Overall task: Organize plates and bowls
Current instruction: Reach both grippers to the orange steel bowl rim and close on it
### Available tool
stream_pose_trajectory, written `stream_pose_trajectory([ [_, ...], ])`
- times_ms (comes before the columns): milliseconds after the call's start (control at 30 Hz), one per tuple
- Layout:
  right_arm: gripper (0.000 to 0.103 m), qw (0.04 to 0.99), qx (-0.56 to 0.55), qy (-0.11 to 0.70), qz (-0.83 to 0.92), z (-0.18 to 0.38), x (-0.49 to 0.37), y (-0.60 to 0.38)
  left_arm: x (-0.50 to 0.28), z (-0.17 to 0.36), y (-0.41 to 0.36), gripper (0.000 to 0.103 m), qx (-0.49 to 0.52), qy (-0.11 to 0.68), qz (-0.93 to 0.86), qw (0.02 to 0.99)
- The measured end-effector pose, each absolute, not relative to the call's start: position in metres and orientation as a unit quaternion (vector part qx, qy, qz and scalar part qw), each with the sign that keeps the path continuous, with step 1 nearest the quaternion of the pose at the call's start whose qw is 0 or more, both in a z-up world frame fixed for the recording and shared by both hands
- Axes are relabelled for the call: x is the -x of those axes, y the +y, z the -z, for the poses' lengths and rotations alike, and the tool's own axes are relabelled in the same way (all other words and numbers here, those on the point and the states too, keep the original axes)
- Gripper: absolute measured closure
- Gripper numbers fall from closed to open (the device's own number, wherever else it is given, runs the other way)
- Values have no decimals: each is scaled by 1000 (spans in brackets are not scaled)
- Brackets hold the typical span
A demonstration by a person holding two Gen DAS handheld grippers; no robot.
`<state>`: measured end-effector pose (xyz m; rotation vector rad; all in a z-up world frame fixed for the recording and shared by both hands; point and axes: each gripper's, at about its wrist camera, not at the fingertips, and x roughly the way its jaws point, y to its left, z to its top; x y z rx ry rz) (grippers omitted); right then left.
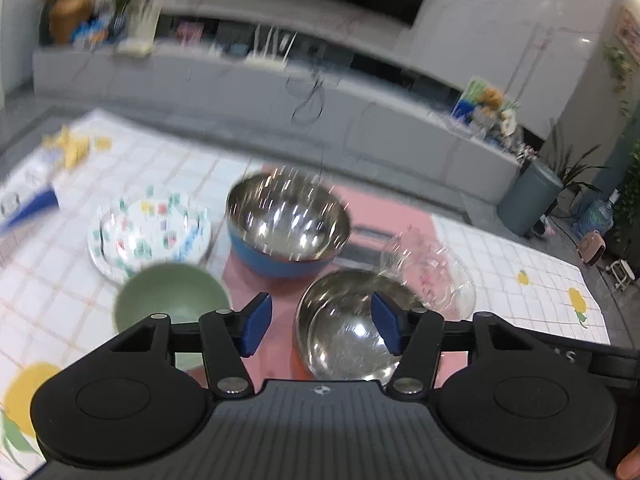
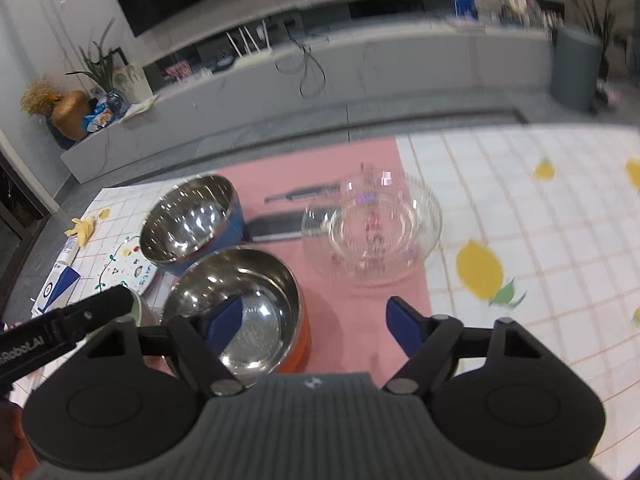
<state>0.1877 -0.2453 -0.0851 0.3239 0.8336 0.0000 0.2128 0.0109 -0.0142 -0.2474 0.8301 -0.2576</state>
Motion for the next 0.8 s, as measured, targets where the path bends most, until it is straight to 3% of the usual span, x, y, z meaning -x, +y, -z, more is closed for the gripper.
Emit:
stream_pose_trajectory([
  [233, 51, 872, -197, 447, -16, 116, -208, -246, -227, 34, 12, 54, 154, 450, 113, 872],
  [367, 57, 865, -203, 459, -19, 125, -211, -245, -231, 44, 10, 59, 153, 462, 94, 869],
  [433, 68, 863, -204, 461, -20, 129, -213, -245, -233, 48, 11, 64, 156, 471, 88, 864],
  [533, 76, 855, -224, 466, -30, 133, -215, -248, -236, 54, 9, 70, 167, 478, 91, 858],
  [700, 85, 854, -236, 461, -45, 134, -216, -247, -237, 57, 7, 89, 173, 480, 90, 855],
  [800, 85, 857, -229, 459, -45, 134, -214, -244, -235, 55, 4, 89, 168, 480, 86, 857],
])
